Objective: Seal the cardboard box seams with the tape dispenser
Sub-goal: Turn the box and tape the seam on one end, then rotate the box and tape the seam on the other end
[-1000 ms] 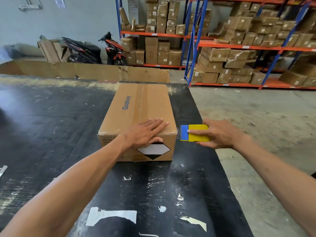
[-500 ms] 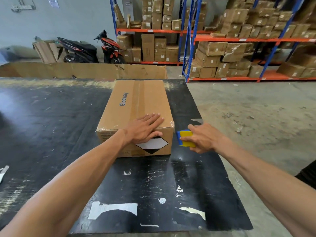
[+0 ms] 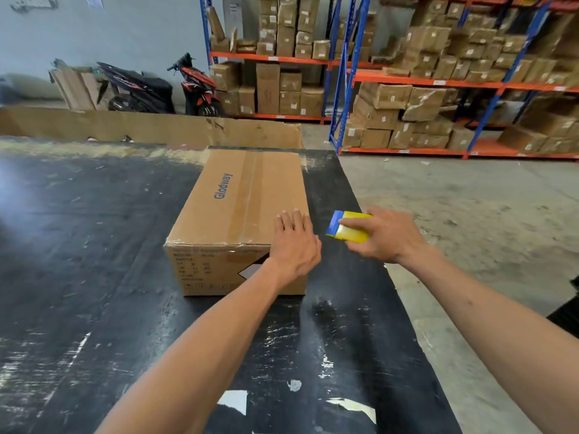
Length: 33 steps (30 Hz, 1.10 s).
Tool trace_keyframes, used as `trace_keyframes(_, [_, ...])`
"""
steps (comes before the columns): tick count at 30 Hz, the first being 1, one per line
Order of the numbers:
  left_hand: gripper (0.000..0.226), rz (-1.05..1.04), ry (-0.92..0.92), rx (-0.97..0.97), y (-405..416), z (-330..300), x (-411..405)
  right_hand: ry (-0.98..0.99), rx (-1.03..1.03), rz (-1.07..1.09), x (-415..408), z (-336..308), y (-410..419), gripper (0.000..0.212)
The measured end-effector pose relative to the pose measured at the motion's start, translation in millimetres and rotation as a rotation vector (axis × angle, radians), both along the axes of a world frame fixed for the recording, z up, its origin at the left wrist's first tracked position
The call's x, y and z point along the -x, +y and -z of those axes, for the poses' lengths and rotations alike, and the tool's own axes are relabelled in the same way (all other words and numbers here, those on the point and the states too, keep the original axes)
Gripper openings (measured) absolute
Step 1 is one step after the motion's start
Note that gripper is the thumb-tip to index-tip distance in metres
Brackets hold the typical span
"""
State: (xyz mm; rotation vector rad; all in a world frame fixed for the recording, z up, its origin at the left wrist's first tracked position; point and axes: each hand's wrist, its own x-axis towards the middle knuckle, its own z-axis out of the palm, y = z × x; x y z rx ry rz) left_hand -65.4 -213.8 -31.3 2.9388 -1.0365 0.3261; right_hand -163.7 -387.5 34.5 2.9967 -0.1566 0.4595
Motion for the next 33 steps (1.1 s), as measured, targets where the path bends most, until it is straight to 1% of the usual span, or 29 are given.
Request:
trace_keyframes(2, [0.067,0.059,-0.007,-0.062,20.6,-3.7,-6.6,-0.010,-0.106,0.054,-1.5,-7.0,-1.6,0.046])
trace_keyframes(4, [0.077,0.149,-0.012,-0.101,50.4,-6.9,-13.1,-0.013,-0.266,0.106,-3.6,-16.4,-2.7,0.045])
trace_keyframes(5, [0.080,0.202,-0.002,-0.112,67.4,-8.0,-18.0,-0.033,-0.399,0.121,-4.8,-20.1,-3.2,0.045])
trace_keyframes(6, [0.079,0.253,0.029,-0.114,85.2,-8.9,-24.2,-0.059,-0.549,0.126,-6.0,-22.5,-3.6,0.044])
trace_keyframes(8, [0.069,0.323,0.172,-0.071,117.7,-18.4,-33.7,-0.095,-0.783,0.105,-9.5,-26.6,-2.7,0.042])
trace_keyframes(9, [0.068,0.336,0.241,-0.028,128.3,-26.6,-35.3,-0.105,-0.861,0.088,-12.0,-28.1,-1.5,0.041])
trace_keyframes(10, [0.068,0.323,0.271,0.015,132.3,-32.9,-35.1,-0.112,-0.921,0.069,-14.6,-29.9,0.6,0.042])
trace_keyframes(11, [0.069,0.280,0.266,0.041,129.2,-36.8,-33.0,-0.120,-0.970,0.051,-17.5,-31.2,3.5,0.043])
trace_keyframes(12, [0.075,0.199,0.257,0.047,120.6,-38.8,-29.3,-0.130,-1.012,0.038,-20.9,-31.7,6.6,0.045])
trace_keyframes(14, [0.094,-0.015,0.265,0.034,97.6,-36.3,-22.1,-0.137,-1.042,0.032,-26.7,-31.9,13.8,0.045])
trace_keyframes(15, [0.098,-0.097,0.268,0.005,87.8,-30.5,-20.8,-0.131,-1.031,0.024,-28.8,-31.6,17.2,0.045])
trace_keyframes(17, [0.092,-0.161,0.228,-0.055,78.1,-18.9,-23.1,-0.117,-1.032,0.002,-30.1,-31.0,22.0,0.046])
trace_keyframes(21, [0.076,-0.087,0.205,-0.094,82.5,-15.8,-26.7,-0.102,-1.149,-0.073,-27.0,-30.8,28.9,0.044])
trace_keyframes(24, [0.072,0.012,0.214,-0.153,97.1,-17.6,-32.2,-0.154,-1.189,-0.072,-28.6,-30.6,36.2,0.045])
trace_keyframes(27, [0.076,0.144,0.238,-0.177,135.4,-20.1,-51.2,-0.167,-1.210,-0.075,-28.5,-35.8,41.0,0.044])
trace_keyframes(29, [0.084,0.186,0.253,-0.198,169.8,-23.5,-67.7,-0.168,-1.228,-0.093,-26.0,-39.9,40.7,0.043])
trace_keyframes(31, [0.093,0.166,0.238,-0.197,193.9,-31.7,-79.7,-0.181,-1.243,-0.094,-23.4,-43.9,39.0,0.043])
trace_keyframes(33, [0.098,0.109,0.162,-0.178,192.3,-38.8,-84.2,-0.195,-1.256,-0.093,-21.9,-45.7,37.8,0.044])
